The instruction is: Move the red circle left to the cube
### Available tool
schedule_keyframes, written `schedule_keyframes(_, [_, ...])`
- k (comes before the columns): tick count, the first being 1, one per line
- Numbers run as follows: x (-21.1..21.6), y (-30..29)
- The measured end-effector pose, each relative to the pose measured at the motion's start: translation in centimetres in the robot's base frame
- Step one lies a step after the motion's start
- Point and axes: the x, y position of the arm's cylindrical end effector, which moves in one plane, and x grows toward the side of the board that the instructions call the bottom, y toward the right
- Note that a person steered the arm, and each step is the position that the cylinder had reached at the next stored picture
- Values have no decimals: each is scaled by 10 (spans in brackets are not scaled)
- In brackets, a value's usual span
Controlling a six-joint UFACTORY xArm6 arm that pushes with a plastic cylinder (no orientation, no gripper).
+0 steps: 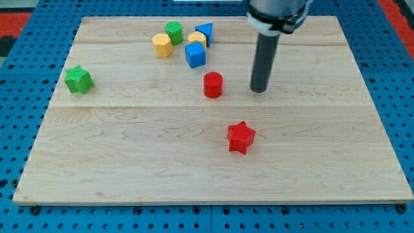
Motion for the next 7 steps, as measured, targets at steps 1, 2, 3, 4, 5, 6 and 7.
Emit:
schedule_keyframes(1, [19,-62])
schedule_keyframes(2, [1,-113])
schedule_keyframes(3, [4,-116])
schedule_keyframes(4, [22,-115])
schedule_keyframes(5, [24,-115])
schedule_keyframes(6, [10,-121])
schedule_keyframes(7, [10,-84])
